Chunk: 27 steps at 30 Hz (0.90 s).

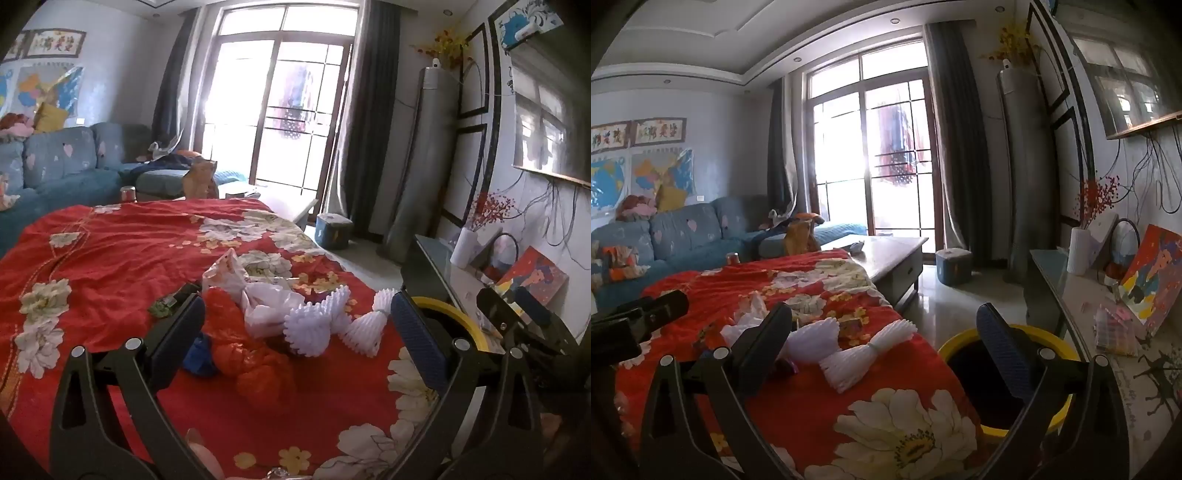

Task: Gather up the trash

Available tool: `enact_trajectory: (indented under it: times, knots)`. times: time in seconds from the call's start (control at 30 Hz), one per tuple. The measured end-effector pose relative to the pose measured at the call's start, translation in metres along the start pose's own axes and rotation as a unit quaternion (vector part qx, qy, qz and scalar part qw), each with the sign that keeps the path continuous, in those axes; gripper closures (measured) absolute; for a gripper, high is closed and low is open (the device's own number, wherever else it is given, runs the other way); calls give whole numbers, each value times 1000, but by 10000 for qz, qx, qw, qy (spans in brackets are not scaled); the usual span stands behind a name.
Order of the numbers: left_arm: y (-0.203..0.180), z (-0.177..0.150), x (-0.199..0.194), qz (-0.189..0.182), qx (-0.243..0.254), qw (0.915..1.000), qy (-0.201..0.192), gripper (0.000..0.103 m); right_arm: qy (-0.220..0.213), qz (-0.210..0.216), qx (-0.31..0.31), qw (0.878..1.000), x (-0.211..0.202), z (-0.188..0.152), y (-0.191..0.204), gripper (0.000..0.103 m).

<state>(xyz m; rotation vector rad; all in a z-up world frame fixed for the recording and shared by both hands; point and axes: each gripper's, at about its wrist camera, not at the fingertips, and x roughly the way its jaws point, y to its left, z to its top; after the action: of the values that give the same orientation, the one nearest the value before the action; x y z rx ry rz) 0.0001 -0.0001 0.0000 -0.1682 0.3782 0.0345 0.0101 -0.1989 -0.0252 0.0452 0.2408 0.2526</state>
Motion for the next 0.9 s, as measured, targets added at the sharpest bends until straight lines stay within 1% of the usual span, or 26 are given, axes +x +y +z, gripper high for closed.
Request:
enact_trajectory:
  times: [0.37,0.9]
  knots:
    - [-1,-4,-4,-56,17,10000,-33,11,-4,-19,-1,10000,-1,0,1,6]
    - [0,0,-5,-123,88,9999,-83,11,-6,-27,-18,10000,-1,0,1,6]
